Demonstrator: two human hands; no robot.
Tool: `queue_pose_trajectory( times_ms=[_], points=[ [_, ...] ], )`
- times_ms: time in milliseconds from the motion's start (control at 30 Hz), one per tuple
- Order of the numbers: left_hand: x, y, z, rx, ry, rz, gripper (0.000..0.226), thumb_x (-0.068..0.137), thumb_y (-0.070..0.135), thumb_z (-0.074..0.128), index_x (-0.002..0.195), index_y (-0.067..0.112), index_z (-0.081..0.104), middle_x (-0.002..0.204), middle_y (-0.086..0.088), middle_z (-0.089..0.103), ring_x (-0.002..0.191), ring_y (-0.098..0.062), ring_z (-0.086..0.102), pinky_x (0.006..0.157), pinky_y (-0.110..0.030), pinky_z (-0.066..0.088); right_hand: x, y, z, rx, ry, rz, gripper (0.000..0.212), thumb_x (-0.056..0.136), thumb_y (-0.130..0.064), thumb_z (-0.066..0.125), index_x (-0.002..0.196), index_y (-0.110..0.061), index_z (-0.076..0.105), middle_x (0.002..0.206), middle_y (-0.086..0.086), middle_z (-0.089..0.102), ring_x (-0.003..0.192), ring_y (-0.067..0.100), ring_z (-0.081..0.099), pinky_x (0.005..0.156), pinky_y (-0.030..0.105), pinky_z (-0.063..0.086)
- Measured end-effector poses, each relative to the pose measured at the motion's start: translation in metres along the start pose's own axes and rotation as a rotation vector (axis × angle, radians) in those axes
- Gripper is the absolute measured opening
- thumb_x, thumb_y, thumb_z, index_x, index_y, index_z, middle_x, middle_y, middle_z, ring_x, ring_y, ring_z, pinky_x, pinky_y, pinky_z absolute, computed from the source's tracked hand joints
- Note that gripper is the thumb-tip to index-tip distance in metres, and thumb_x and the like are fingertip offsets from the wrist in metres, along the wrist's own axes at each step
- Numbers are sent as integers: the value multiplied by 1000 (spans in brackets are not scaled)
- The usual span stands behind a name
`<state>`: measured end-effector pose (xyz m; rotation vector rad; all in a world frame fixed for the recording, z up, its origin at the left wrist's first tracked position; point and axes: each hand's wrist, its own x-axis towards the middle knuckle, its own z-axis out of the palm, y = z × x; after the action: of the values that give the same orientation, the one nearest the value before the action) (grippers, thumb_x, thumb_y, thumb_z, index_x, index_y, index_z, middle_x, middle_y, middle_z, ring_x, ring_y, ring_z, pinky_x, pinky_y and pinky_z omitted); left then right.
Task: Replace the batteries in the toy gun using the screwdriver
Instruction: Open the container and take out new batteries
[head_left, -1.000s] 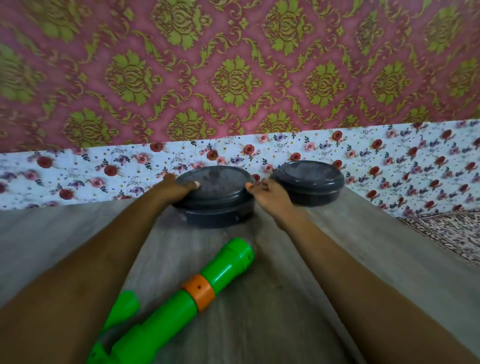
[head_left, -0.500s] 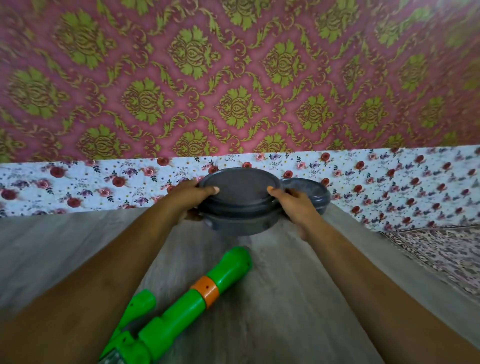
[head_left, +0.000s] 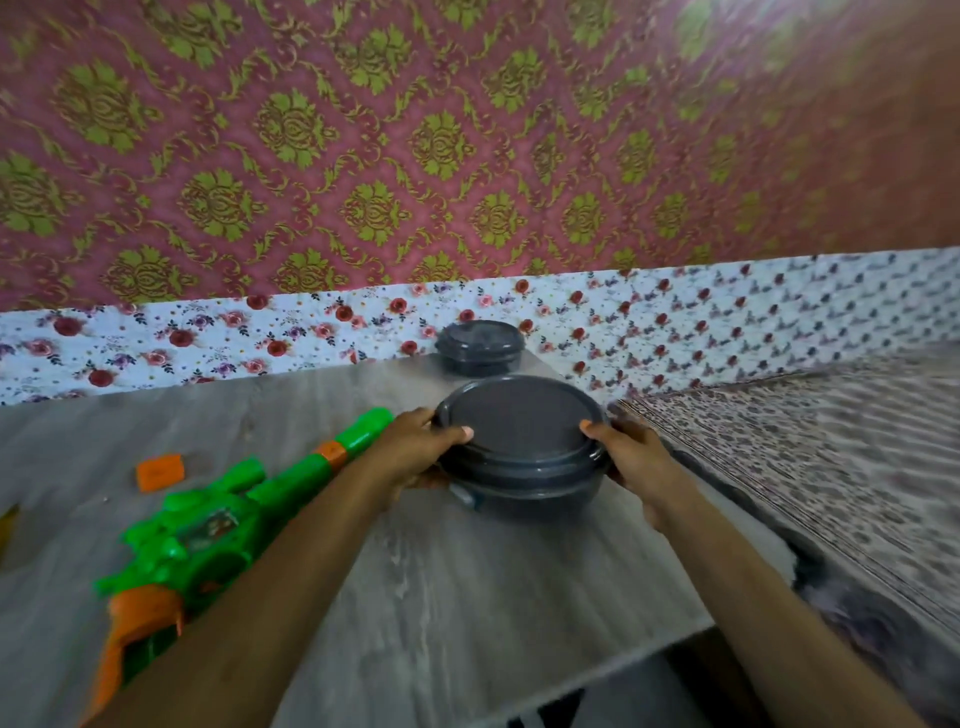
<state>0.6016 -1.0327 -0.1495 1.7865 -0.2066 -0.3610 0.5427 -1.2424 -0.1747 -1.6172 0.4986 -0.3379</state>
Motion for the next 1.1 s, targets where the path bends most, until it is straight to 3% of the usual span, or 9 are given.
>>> queue_pose_trajectory(
  times_ms=[133,400,467,533,600,667,833,967,1100],
  points=[
    [-32,-16,18,-31,-8,-17,34,90,16,61,123,11,55,118,-11,61,95,-23,61,72,-33,57,-26,20,-23,-6,16,3,46,87,-29,63,123,-4,53,121,9,58,110,23,54,103,41,42],
    [-67,-16,13,6,-44,-21,22,93,8,54,114,8,58,106,-11,63,80,-15,61,55,-19,55,-49,27,-21,91,-17,-3,62,87,-44,57,135,-8,44,139,10,48,125,26,46,109,43,35],
    [-69,-17,8,111,-19,-10,17,92,6,53,106,7,62,96,-12,62,73,-15,58,57,-21,53,-60,31,-20,115,8,-53,68,88,-47,54,142,-10,35,148,8,37,133,26,37,111,42,30],
    [-66,-19,2,400,68,95,16,88,7,55,99,4,66,89,-13,62,72,-17,56,64,-26,47,-76,35,-19,81,42,-115,87,82,-55,54,150,-17,14,156,5,17,142,24,22,115,44,22],
    [-65,-17,-1,573,126,235,24,85,8,58,107,9,67,105,-11,66,92,-21,61,78,-29,48,-96,41,-15,18,23,-169,102,73,-61,57,150,-25,0,159,0,2,145,23,11,117,44,16],
    [-68,-10,-1,642,64,348,44,84,7,60,126,19,59,133,-3,56,121,-19,51,96,-24,40,-111,51,-10,-102,-24,-219,114,69,-56,68,149,-25,-7,158,0,-3,145,25,8,116,44,14],
    [-71,-3,13,1168,-235,551,65,82,19,67,142,25,41,151,3,34,141,-13,25,111,-24,21,-111,62,6,-390,-29,-346,138,57,-33,87,147,-11,-15,156,11,-3,145,27,5,115,35,17],
    [-64,-5,20,1296,-182,665,55,78,26,70,127,24,45,133,1,52,116,-19,50,94,-36,44,-103,55,15,-416,15,-320,144,55,-31,88,145,-11,-23,156,11,6,143,27,16,113,34,23],
    [-62,1,25,1472,-168,759,46,79,33,68,117,24,44,118,-1,59,100,-22,56,77,-33,45,-93,60,17,-447,30,-282,150,46,-52,83,142,-21,-28,153,5,26,136,22,34,109,39,33]
  ],
)
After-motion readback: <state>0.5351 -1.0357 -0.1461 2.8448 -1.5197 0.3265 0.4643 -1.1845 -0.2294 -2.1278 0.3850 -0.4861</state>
